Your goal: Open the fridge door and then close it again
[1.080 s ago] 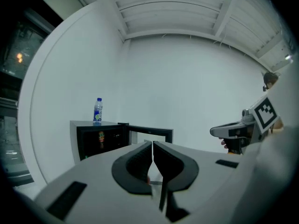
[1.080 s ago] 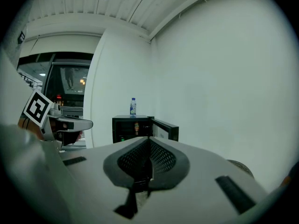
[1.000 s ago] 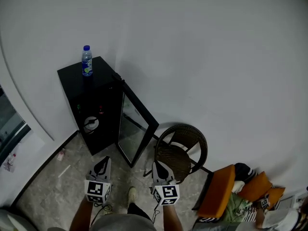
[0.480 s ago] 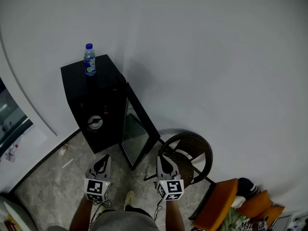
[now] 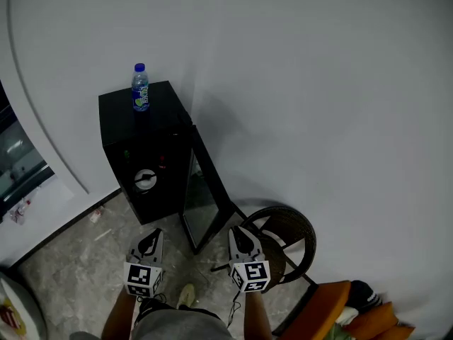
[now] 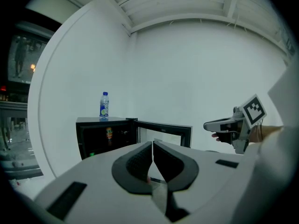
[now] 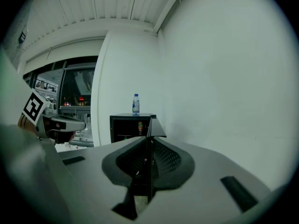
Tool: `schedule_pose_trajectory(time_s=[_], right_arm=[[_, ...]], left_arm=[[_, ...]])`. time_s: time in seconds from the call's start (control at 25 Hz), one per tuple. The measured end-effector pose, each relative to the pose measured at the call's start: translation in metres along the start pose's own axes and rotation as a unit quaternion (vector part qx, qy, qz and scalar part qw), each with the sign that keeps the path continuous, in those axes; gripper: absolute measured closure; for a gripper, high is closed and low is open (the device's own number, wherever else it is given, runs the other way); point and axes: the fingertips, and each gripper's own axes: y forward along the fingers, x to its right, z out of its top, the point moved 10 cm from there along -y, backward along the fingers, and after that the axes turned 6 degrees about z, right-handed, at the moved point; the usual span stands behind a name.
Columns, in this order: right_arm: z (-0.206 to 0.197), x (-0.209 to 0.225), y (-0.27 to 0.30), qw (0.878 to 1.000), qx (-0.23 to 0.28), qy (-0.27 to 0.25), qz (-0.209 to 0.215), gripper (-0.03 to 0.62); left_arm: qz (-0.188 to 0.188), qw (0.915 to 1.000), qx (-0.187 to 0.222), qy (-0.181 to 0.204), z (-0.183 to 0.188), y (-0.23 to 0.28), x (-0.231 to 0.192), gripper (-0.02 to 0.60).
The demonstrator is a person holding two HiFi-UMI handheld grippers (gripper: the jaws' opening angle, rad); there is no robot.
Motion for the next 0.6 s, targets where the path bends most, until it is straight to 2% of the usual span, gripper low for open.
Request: schedule_pose_trajectory(time_s=[0.04, 0.08, 0.32, 0.6], right_arm=[[-0.001, 0.004, 0.003, 1.000, 0.000, 0.002, 0.006, 0.529], [-0.001, 0.007, 0.006, 1.000, 0.001, 0.005, 0.012, 0.467], [-0.003, 0.021, 0.024, 1.000, 0.002, 0.010, 0.029, 0.366], [-0.007, 0.026, 0.048, 0.999, -0.014, 0.005, 0.042, 0.344]], left_arm=[[0.004, 1.0000, -0.001, 0.000, 0.000, 0.000, 0.001, 0.569], [0.008, 1.0000, -0.002, 0.001, 0.000, 0.000, 0.002, 0.569], [0.034, 0.9994, -0.005, 0.004, 0.003, -0.001, 0.000, 0.569], [0.054, 0.9985, -0.004, 0.001, 0.007, 0.006, -0.009, 0.569]])
